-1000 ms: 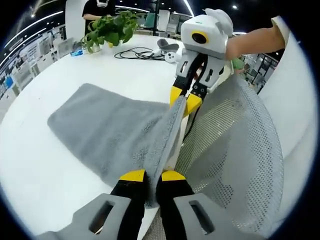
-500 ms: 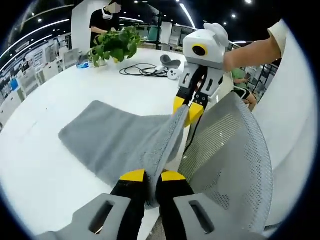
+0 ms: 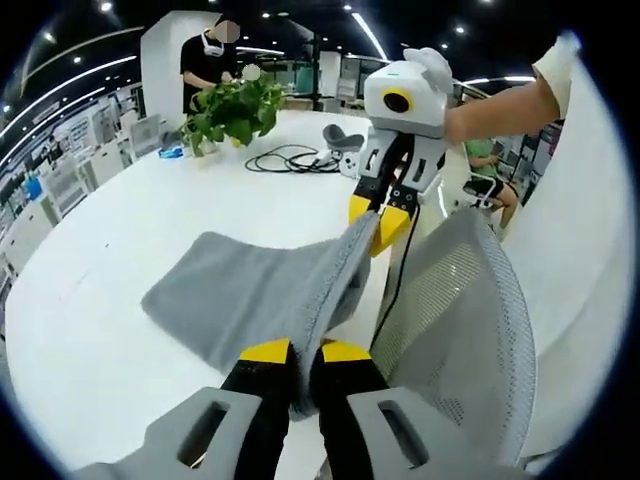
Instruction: Fold the towel on the table until its edges align and the towel forms a compact rectangular stack.
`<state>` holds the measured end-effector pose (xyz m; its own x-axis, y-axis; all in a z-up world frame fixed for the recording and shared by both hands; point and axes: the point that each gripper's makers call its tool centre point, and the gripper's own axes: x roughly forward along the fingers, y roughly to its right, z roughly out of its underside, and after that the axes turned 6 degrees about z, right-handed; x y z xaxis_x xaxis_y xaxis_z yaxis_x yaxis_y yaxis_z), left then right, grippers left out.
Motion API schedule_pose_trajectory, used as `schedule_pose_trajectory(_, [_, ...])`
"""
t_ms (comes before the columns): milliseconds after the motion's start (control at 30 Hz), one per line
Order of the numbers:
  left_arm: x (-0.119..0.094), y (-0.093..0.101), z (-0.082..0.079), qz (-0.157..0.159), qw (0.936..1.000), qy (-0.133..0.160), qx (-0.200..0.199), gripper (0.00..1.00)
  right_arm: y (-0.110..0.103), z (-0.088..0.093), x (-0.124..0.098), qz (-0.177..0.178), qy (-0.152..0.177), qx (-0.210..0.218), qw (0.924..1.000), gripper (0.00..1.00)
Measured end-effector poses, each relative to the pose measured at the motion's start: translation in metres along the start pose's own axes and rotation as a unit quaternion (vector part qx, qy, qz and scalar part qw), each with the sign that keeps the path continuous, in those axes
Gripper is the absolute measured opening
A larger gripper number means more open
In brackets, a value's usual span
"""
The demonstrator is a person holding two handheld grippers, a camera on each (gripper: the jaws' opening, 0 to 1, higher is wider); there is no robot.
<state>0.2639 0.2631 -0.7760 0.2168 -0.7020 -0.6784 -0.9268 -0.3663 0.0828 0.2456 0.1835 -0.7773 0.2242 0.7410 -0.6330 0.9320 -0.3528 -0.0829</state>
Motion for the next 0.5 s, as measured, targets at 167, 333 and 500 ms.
schedule_pose_trajectory(167, [-0.005, -0.004, -0.010, -0.002, 0.9999, 0.007, 0.007, 0.09, 0.006, -0.009, -0.007, 0.003, 0.010, 0.001, 0.9999, 0.06])
schedule_pose_trajectory(333, [-0.012, -0.012, -0.021, -0.013, 0.9997, 0.010, 0.017, 0.09, 0.009, -0.019, -0.010, 0.000, 0.017, 0.005, 0.9998, 0.06])
schedule_pose_trajectory(500, [-0.016, -0.022, -0.028, -0.024, 0.9995, 0.015, 0.015, 0.09, 0.010, -0.023, -0.009, -0.013, 0.019, 0.023, 0.9995, 0.06])
